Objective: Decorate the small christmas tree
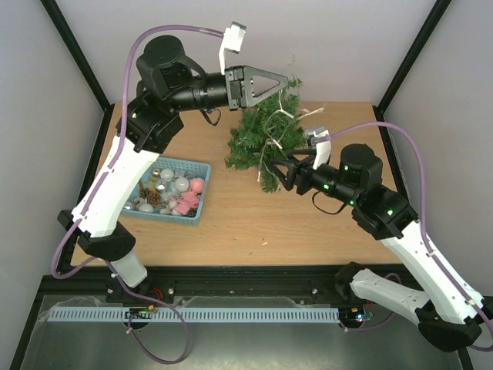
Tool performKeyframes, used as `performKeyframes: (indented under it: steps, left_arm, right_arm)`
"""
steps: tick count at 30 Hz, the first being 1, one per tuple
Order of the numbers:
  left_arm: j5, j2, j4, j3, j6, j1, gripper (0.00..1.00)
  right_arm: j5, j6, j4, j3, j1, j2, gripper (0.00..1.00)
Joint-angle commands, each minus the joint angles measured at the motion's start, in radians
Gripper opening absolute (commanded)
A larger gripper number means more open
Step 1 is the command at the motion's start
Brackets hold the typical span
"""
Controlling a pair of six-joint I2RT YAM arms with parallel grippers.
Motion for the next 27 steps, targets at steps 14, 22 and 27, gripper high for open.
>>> performKeyframes:
  steps: [14,22,27]
  left_arm:
    - [0.07,-0.006,0.105,-0.003,-0.044,0.031,0.02]
    - [0.127,0.032,0.151,-0.005,-0.062,0.155,0.02]
    - [0.214,0.106,0.197,0.01,-0.096,0.262,0.02]
  right_arm:
    - [0.175,-0.08,0.023,0.062,-0.002,0.132,0.27]
    - [0.395,-0.038,-0.036,0.092,-0.002,0.068,0.01]
    - [0.519,-0.019,-0.076,0.111,-0.004,0.079,0.01]
